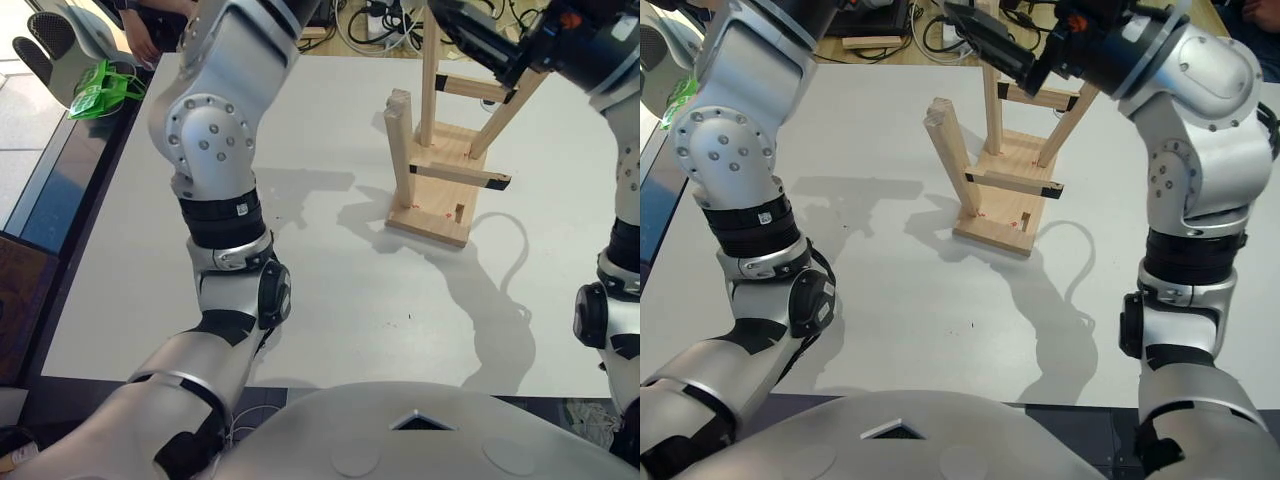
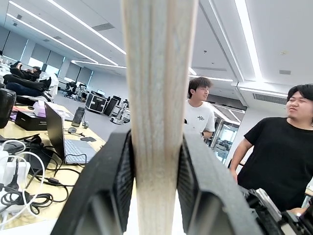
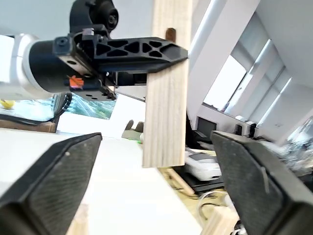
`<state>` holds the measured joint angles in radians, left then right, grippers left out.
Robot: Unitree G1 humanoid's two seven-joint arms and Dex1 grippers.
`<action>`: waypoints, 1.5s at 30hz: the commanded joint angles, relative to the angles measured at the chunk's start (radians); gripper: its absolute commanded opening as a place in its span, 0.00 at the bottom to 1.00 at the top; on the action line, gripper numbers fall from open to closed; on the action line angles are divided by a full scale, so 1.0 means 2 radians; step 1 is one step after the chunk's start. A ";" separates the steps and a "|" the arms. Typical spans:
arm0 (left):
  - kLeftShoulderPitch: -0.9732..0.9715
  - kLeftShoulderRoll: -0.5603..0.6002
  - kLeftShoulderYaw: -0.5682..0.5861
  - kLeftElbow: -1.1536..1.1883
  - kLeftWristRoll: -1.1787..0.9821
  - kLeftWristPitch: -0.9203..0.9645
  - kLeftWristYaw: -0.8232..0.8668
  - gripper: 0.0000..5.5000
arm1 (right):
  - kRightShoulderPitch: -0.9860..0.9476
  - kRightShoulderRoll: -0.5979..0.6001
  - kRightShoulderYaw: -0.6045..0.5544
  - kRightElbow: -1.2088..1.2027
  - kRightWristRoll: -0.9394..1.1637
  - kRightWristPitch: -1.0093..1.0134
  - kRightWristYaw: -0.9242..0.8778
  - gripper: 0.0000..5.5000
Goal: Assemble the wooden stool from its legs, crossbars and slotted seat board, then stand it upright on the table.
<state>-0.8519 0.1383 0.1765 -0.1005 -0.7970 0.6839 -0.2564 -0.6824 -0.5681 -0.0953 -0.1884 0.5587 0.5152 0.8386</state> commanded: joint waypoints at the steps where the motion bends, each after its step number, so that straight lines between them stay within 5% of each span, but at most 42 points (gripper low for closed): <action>1: -0.034 0.100 -0.020 0.026 0.006 0.027 -0.124 0.18 | -0.082 -0.034 -0.073 0.041 0.120 0.105 0.020 0.87; 7: -0.079 0.158 -0.063 0.089 0.042 0.016 -0.249 0.18 | -0.159 -0.048 -0.080 0.085 0.192 0.178 0.045 0.98; 13: -0.118 0.061 0.029 0.136 0.021 -0.038 -0.114 0.18 | -0.146 -0.004 -0.089 0.060 0.207 0.174 -0.005 0.98; 16: -0.133 -0.040 0.108 0.122 -0.035 -0.112 0.019 0.18 | -0.132 0.103 -0.136 0.024 0.260 0.139 -0.156 0.98; 19: -0.161 -0.115 0.149 0.121 -0.077 -0.186 0.107 0.18 | -0.111 0.222 -0.122 -0.015 0.244 0.070 -0.281 0.98; 26: -0.268 -0.166 0.194 0.209 -0.182 -0.282 0.103 0.18 | -0.220 0.394 -0.127 0.111 0.215 -0.126 -0.384 0.98; 32: -0.261 -0.180 0.166 0.225 -0.196 -0.287 0.058 0.18 | -0.295 0.424 -0.153 0.185 0.316 -0.160 -0.410 0.98; 45: -0.301 -0.205 0.154 0.379 -0.205 -0.309 -0.031 0.18 | -0.294 0.429 -0.096 0.178 0.380 -0.155 -0.414 0.98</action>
<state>-1.3706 -0.1604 0.4876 0.5536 -1.2123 0.0761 -0.2835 -1.2151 0.1637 -0.2986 0.1665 1.3013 0.2088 0.0080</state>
